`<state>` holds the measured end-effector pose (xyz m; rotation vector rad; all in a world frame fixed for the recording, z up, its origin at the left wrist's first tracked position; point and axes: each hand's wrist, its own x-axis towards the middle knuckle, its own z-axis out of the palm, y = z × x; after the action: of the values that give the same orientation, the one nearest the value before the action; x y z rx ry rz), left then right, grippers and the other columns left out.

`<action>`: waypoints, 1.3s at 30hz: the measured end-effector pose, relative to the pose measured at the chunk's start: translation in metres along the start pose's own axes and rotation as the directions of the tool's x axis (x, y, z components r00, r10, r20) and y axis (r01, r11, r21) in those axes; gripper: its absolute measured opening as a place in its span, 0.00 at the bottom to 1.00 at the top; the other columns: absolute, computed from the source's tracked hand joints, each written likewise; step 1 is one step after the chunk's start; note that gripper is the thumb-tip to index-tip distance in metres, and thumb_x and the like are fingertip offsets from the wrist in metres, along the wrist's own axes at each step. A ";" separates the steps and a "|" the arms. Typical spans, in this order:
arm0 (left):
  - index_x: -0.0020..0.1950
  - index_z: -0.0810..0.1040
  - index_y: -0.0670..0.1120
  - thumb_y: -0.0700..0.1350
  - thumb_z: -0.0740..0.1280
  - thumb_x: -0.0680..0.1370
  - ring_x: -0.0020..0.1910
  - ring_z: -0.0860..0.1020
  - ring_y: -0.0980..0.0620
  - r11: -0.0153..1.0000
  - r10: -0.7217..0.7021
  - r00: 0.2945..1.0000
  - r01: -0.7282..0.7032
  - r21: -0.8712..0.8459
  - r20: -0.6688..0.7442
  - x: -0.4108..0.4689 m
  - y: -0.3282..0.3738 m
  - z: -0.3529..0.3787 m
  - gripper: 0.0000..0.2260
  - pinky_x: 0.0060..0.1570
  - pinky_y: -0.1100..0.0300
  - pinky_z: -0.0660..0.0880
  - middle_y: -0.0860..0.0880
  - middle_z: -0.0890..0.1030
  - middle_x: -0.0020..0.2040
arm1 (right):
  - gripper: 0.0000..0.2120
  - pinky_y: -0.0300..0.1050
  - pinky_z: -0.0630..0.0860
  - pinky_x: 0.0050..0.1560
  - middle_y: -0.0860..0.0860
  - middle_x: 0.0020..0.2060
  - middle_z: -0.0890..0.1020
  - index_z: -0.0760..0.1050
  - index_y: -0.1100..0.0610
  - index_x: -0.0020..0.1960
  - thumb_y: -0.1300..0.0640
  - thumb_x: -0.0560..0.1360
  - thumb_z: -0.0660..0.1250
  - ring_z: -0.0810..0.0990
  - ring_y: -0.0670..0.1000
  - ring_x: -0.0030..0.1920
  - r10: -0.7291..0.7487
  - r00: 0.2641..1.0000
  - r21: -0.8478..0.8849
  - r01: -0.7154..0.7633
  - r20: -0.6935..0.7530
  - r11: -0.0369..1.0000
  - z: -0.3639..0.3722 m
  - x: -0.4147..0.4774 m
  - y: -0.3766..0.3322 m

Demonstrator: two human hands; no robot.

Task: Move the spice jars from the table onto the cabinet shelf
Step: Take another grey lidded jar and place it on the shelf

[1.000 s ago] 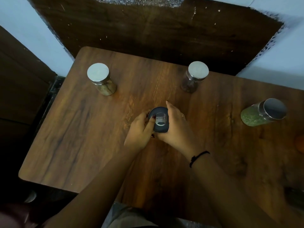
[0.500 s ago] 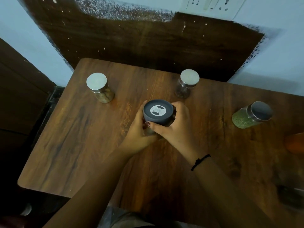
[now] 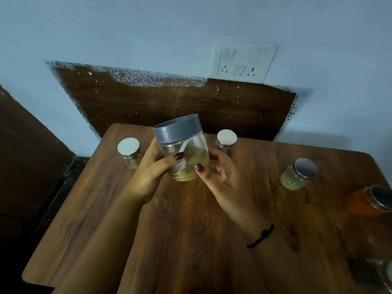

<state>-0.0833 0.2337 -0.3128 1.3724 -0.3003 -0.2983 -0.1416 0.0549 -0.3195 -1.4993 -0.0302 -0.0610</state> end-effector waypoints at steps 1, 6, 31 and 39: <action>0.73 0.64 0.38 0.48 0.69 0.71 0.56 0.81 0.43 1.000 0.007 1.000 -0.007 0.006 0.016 0.000 0.003 0.002 0.33 0.51 0.54 0.79 0.40 0.80 0.58 | 0.22 0.51 0.81 0.56 0.52 0.56 0.83 0.74 0.54 0.64 0.51 0.72 0.74 0.83 0.52 0.57 -0.025 1.000 0.003 0.025 -0.001 1.000 0.001 -0.001 -0.004; 0.73 0.64 0.40 0.47 0.70 0.69 0.56 0.81 0.43 1.000 0.010 0.995 -0.010 0.004 0.098 -0.004 0.013 0.011 0.34 0.52 0.54 0.79 0.41 0.81 0.58 | 0.22 0.55 0.81 0.55 0.49 0.56 0.83 0.74 0.49 0.62 0.50 0.70 0.75 0.83 0.53 0.57 -0.063 0.998 0.019 0.063 -0.007 0.998 -0.003 -0.003 -0.019; 0.59 0.83 0.44 0.69 0.42 0.79 0.49 0.84 0.45 0.901 -0.175 0.985 0.164 -0.402 0.008 -0.006 0.026 0.062 0.39 0.46 0.52 0.83 0.40 0.85 0.52 | 0.30 0.43 0.79 0.40 0.49 0.52 0.84 0.75 0.54 0.61 0.35 0.68 0.66 0.84 0.50 0.52 0.007 0.992 0.119 0.008 -0.129 0.993 0.001 -0.015 -0.045; 0.72 0.73 0.45 0.71 0.54 0.75 0.67 0.77 0.38 0.935 -0.144 0.983 0.097 -0.342 -0.117 -0.006 0.034 0.064 0.38 0.71 0.38 0.67 0.37 0.79 0.66 | 0.26 0.39 0.79 0.47 0.46 0.53 0.82 0.76 0.52 0.62 0.38 0.69 0.66 0.82 0.45 0.53 -0.125 0.960 -0.041 0.118 -0.249 0.992 -0.002 -0.011 -0.050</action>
<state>-0.1119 0.1832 -0.2687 1.0689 -0.0429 -0.3368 -0.1554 0.0497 -0.2700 -1.5049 0.0833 -0.3517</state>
